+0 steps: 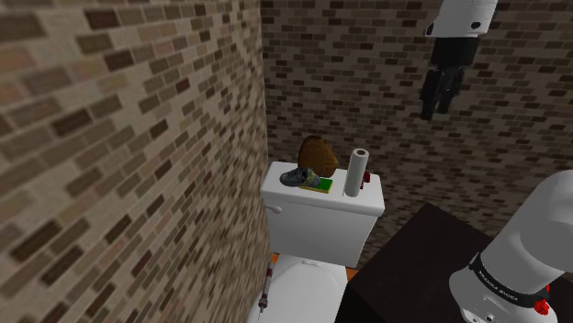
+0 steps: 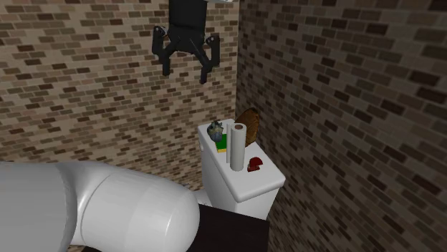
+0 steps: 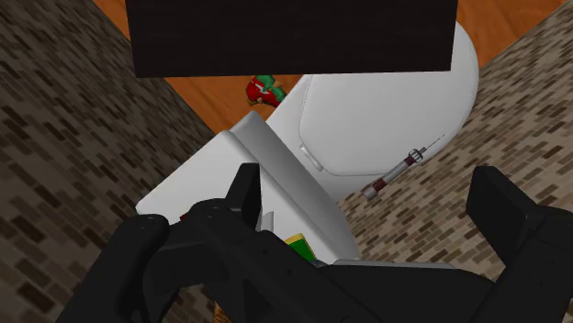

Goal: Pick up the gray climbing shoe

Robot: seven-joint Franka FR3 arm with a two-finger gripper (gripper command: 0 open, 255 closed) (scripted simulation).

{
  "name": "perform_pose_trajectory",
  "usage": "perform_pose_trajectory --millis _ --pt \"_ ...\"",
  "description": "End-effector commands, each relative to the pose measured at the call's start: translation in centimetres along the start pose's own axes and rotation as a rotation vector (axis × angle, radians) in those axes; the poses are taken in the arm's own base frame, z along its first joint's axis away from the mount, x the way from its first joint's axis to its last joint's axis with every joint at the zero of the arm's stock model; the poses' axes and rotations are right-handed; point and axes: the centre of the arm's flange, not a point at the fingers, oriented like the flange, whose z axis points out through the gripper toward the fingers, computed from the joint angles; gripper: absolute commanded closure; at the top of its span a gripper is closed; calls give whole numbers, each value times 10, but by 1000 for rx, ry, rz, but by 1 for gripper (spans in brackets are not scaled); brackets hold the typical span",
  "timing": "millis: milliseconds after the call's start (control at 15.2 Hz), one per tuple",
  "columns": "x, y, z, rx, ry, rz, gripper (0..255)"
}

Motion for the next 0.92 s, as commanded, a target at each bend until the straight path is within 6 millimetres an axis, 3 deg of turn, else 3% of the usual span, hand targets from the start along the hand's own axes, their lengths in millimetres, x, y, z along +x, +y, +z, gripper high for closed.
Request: perform_pose_trajectory --millis 0,858 --pt "0 0 0 0 0 0 0" --pt "158 -12 87 -62 -61 -37 0"
